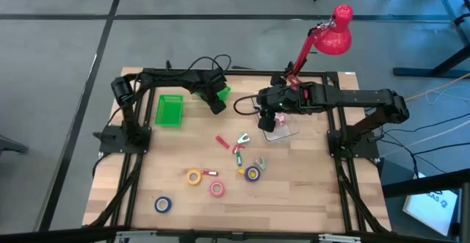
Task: Pick and place Stapler, Stapler remover, tape
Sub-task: Move the right green bin to the center
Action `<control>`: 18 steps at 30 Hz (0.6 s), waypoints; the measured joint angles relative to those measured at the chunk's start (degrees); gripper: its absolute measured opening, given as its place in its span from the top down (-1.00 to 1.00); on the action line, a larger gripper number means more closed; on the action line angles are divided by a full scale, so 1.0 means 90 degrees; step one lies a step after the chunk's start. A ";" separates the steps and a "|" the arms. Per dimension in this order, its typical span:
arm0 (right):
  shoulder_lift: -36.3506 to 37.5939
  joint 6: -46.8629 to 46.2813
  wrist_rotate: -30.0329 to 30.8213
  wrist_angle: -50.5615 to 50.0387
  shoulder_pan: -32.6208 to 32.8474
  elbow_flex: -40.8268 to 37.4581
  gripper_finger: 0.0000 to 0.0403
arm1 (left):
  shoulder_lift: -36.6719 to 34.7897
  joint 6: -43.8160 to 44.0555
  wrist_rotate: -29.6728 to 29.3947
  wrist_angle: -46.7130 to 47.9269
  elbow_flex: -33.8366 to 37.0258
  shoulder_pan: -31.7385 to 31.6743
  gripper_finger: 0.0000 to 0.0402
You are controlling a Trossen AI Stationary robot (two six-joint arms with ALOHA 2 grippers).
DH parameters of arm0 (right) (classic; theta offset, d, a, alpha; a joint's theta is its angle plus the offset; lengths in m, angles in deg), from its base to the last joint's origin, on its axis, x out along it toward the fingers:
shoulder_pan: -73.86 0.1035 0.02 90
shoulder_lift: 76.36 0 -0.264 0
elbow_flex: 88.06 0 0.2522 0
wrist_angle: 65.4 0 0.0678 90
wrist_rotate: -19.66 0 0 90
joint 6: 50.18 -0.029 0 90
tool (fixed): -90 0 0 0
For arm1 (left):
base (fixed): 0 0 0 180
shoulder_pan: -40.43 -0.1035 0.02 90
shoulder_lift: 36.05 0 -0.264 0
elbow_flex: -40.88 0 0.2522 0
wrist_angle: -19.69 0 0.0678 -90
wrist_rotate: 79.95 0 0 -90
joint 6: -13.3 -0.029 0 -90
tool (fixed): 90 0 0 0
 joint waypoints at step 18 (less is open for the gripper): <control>0.0000 0.0633 0.0001 -0.0041 0.0000 -0.0002 0.17 | -0.0459 -0.0694 0.1069 0.1470 0.0000 0.1467 0.79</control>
